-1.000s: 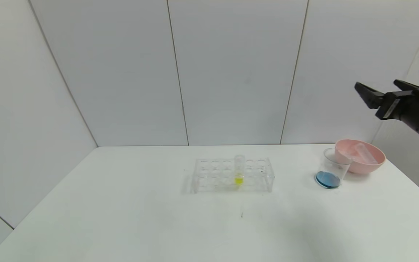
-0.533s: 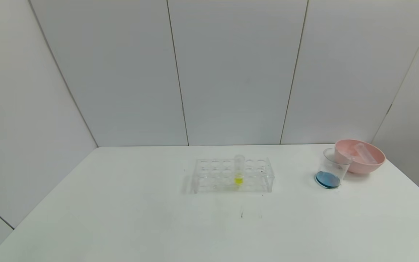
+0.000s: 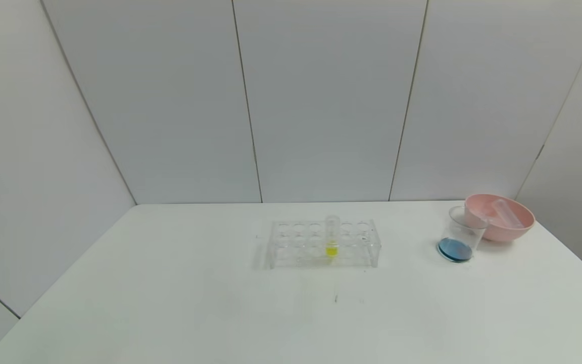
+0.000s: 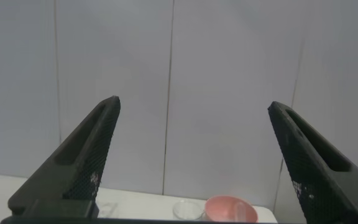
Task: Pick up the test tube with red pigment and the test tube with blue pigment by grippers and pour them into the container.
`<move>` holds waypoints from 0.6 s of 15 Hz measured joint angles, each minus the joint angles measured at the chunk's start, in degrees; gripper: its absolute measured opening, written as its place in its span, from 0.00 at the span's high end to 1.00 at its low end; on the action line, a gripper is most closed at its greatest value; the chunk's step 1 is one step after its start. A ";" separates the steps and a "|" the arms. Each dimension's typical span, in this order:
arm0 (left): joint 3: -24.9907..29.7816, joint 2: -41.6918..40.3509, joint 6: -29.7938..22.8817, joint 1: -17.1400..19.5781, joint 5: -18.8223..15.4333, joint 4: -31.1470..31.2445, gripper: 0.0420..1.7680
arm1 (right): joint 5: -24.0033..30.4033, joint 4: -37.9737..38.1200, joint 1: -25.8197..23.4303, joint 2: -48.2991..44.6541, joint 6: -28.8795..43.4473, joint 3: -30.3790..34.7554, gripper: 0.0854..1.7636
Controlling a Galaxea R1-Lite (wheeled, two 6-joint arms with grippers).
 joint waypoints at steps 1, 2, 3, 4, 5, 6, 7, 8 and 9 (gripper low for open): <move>0.00 0.00 0.00 0.00 0.00 -0.02 0.00 | -0.05 6.69 1.41 -4.71 -0.57 -1.38 0.04; 0.00 0.00 0.00 0.00 0.00 -0.02 0.00 | -0.20 13.06 2.66 -9.45 -1.51 -2.76 0.04; 0.00 0.00 0.00 0.00 0.00 -0.02 0.00 | -0.38 19.03 3.83 -14.53 -2.62 -4.02 0.04; 0.00 0.00 0.02 0.00 0.00 -0.02 0.00 | -0.85 23.66 4.66 -19.10 -3.86 -4.99 0.04; 0.00 0.00 0.00 0.00 0.00 -0.05 0.00 | -3.25 26.92 5.29 -23.08 -5.24 -5.53 0.04; 0.00 0.00 0.02 0.00 0.00 -0.02 0.00 | -8.68 28.59 5.79 -26.30 -6.23 -5.81 0.04; 0.00 0.00 0.00 0.00 0.00 -0.02 0.00 | -11.46 29.00 6.12 -28.31 -6.67 -5.07 0.04; 0.00 0.00 0.00 0.00 0.00 0.00 0.00 | -12.01 28.88 6.34 -29.66 -6.78 -3.16 0.04; 0.00 0.00 0.02 0.00 0.00 0.00 0.00 | -12.21 28.44 6.42 -30.62 -6.83 -0.24 0.04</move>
